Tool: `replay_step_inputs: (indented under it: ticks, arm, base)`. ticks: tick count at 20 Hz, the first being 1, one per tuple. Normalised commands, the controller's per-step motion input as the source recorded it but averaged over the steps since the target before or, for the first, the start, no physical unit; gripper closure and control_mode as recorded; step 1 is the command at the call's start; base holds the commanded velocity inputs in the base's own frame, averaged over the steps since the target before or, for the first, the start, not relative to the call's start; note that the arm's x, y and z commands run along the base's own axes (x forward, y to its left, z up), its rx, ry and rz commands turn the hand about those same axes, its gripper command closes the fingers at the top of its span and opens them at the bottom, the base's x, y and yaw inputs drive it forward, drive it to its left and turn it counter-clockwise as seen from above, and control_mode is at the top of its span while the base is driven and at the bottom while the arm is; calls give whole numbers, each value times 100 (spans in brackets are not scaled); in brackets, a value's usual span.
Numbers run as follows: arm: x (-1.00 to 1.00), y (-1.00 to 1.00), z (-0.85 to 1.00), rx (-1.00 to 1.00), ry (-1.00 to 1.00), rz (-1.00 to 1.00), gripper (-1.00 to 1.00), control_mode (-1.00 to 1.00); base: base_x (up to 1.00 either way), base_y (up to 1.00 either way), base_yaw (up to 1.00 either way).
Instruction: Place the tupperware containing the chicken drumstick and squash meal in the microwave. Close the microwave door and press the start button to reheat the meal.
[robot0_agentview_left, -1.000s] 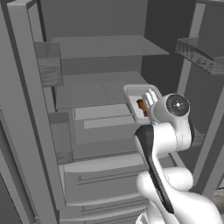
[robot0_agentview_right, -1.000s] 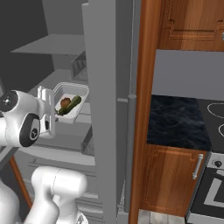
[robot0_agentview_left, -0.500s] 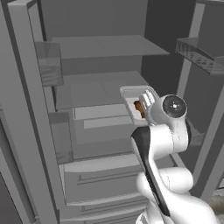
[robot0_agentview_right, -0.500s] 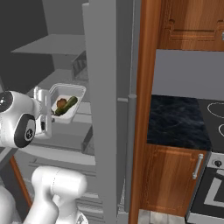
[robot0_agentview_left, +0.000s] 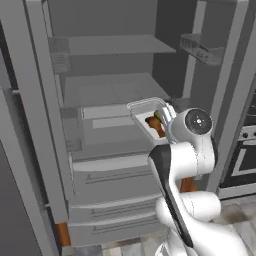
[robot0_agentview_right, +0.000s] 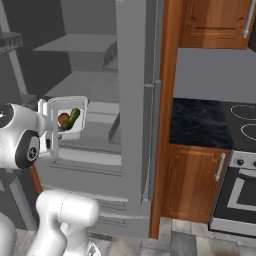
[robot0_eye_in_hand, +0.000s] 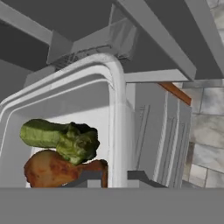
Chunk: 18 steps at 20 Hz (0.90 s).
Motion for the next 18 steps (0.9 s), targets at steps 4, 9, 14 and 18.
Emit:
replay_step_inputs:
  ticks: [4,9,14,18]
  arm:
    - [0,0,0,0,0,0,100,100]
    - [0,0,0,0,0,0,100,100]
    - [0,0,0,0,0,0,100,100]
    - [0,0,0,0,0,0,100,100]
  base:
    - [-86,12,-11]
    - [-82,5,-20]
    - [-57,-5,-43]
    - [-35,-19,-58]
